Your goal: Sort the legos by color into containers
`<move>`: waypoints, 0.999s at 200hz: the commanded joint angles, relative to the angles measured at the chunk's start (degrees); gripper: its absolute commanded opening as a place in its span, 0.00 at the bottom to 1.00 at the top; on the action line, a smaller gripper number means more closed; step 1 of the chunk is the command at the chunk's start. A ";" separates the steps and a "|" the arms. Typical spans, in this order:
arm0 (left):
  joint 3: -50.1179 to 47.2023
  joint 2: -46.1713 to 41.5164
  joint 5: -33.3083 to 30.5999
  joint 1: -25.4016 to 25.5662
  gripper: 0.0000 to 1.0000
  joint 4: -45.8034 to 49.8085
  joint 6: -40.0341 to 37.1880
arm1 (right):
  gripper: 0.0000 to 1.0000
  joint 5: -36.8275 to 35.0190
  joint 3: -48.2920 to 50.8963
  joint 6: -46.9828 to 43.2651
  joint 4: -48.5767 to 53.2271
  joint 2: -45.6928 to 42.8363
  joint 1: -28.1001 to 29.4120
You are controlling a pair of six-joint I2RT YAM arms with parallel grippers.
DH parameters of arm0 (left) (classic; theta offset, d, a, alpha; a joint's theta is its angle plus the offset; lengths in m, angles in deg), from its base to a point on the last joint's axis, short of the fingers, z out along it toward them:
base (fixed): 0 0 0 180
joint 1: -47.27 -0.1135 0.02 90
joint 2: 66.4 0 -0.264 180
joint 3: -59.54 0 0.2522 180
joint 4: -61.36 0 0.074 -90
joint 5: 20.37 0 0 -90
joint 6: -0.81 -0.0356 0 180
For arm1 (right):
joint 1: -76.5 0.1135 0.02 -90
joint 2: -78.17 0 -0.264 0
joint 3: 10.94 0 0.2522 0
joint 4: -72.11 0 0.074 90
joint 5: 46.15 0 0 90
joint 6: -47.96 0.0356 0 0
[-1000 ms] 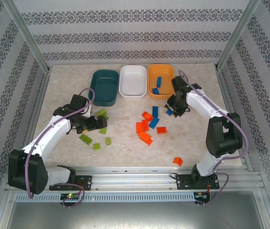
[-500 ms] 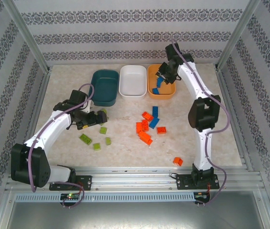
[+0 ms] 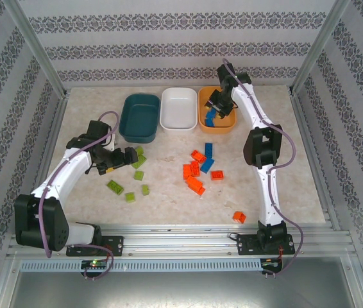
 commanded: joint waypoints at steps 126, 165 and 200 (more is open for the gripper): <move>-1.81 -0.88 4.57 -0.51 1.00 -0.46 0.83 | 0.58 -7.72 23.69 -12.53 3.35 -25.39 3.21; -1.76 -0.82 5.72 0.12 1.00 -1.92 1.03 | 0.64 -9.77 46.25 -13.73 6.63 -39.86 4.05; -1.76 0.98 7.31 1.12 1.00 -3.81 1.45 | 0.69 -6.86 67.90 -6.02 4.90 -53.59 6.47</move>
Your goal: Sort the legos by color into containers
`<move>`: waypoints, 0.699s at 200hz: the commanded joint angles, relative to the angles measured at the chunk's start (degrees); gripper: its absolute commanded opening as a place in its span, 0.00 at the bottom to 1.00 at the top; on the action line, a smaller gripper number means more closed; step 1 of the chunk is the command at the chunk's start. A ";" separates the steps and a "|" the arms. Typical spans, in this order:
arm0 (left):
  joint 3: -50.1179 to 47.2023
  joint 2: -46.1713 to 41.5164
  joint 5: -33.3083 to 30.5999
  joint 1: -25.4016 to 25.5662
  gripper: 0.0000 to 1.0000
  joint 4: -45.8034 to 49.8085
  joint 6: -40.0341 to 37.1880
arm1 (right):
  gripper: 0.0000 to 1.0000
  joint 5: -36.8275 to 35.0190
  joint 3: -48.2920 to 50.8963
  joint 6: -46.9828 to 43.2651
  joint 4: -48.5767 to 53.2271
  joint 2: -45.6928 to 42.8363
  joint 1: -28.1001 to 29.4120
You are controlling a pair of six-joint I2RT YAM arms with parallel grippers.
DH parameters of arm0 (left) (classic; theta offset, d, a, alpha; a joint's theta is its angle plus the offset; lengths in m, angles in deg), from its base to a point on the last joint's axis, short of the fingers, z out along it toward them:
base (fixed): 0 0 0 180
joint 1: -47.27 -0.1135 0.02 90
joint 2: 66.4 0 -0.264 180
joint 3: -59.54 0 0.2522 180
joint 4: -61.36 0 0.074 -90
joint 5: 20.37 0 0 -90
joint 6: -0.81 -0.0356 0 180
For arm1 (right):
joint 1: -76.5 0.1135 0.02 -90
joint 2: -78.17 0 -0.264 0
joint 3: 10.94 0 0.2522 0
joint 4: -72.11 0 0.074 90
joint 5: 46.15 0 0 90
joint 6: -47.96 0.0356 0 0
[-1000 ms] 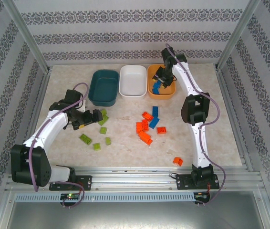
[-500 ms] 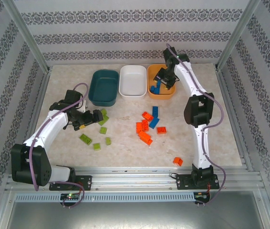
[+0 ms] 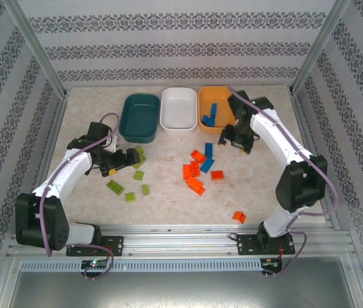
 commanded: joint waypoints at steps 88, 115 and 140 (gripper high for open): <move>-1.26 1.99 2.93 3.31 1.00 -4.95 1.96 | 0.69 -4.57 36.25 33.09 1.59 -19.14 18.24; -1.87 2.10 3.12 3.28 1.00 -5.01 1.74 | 0.69 -3.11 41.55 37.52 -2.84 -20.80 19.39; -2.13 2.33 3.35 3.27 1.00 -5.06 1.53 | 0.67 -0.88 46.53 40.24 -7.80 -22.70 18.87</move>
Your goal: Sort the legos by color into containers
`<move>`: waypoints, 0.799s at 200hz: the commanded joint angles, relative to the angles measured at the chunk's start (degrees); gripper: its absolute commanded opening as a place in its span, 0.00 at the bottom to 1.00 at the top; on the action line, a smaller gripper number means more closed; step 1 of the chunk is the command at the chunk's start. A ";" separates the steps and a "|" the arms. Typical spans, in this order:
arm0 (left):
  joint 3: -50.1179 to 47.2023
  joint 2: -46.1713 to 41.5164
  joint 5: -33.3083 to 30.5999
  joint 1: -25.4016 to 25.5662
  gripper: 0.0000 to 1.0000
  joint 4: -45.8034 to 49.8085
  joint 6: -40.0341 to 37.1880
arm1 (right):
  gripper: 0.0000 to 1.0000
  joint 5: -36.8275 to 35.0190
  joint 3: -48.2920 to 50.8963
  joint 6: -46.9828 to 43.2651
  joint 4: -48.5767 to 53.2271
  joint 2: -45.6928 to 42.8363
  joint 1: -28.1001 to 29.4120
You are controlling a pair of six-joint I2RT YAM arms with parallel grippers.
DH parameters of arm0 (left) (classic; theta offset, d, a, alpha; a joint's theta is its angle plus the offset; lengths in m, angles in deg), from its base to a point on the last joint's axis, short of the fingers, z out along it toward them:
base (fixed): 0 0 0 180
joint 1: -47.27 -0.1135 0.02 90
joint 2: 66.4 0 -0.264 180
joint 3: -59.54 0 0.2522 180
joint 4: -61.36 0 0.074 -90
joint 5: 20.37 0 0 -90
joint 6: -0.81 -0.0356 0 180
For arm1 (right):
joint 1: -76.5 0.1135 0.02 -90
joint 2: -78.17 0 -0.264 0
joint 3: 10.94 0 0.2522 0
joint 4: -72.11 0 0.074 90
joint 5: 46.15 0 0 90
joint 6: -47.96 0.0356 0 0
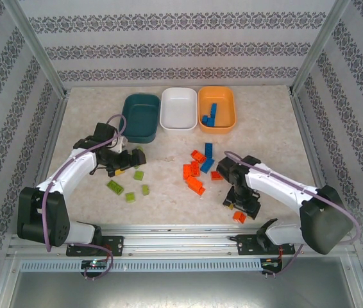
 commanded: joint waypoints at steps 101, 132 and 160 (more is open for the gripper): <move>0.27 0.96 0.24 0.40 1.00 -0.09 0.18 | 0.60 5.17 10.95 7.53 -17.71 3.87 -0.90; 0.42 1.34 -0.25 0.44 1.00 0.10 -0.04 | 0.48 4.92 10.08 6.85 -17.94 4.61 -0.99; 0.84 1.79 -0.28 0.45 1.00 0.11 0.11 | 0.43 3.69 7.85 5.67 -16.42 4.38 -1.01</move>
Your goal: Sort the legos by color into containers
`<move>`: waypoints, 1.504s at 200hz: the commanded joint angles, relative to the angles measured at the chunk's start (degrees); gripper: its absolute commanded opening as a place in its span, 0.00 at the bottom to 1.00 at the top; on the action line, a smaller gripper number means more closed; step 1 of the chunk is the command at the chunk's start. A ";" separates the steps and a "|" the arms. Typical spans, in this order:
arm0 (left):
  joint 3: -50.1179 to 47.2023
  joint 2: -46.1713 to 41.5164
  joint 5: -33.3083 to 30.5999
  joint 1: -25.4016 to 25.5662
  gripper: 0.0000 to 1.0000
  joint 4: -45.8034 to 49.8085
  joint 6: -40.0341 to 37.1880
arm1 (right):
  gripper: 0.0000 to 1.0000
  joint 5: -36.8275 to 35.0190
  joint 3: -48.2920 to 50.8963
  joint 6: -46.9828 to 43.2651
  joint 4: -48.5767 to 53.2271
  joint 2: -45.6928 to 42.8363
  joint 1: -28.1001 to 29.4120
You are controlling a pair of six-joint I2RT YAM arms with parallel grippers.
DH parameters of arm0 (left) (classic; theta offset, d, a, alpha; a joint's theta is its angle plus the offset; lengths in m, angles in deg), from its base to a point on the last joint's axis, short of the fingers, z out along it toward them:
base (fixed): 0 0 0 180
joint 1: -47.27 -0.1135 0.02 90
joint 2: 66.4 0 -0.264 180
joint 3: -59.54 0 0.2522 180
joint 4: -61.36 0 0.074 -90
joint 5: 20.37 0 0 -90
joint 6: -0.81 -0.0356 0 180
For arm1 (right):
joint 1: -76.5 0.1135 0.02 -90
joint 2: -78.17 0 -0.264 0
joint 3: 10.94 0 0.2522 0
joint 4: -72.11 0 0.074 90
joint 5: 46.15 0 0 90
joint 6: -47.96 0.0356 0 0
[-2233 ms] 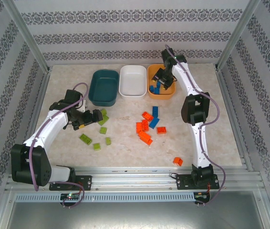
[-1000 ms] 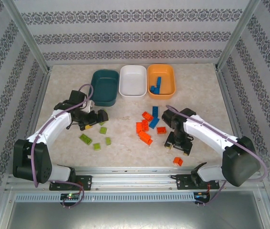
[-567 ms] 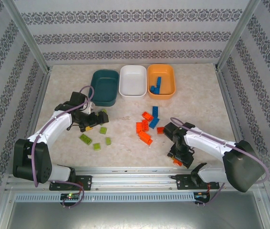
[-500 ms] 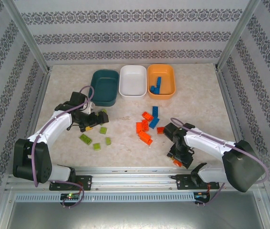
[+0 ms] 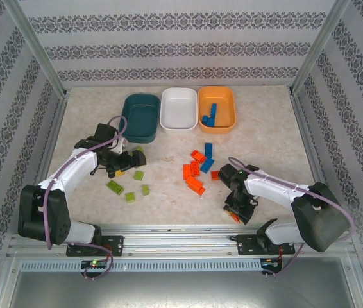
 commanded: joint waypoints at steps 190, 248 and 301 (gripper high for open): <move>-0.01 -2.08 -0.14 0.31 1.00 1.69 -0.78 | 0.40 8.13 -81.75 -19.69 2.51 43.70 -8.86; -2.22 -6.43 -2.25 0.12 1.00 3.29 0.65 | 0.44 12.53 -102.35 -20.04 7.47 61.14 -11.02; -0.95 -5.44 -2.80 0.09 1.00 4.21 -0.24 | 0.59 12.99 -103.82 -19.95 7.14 61.84 -11.32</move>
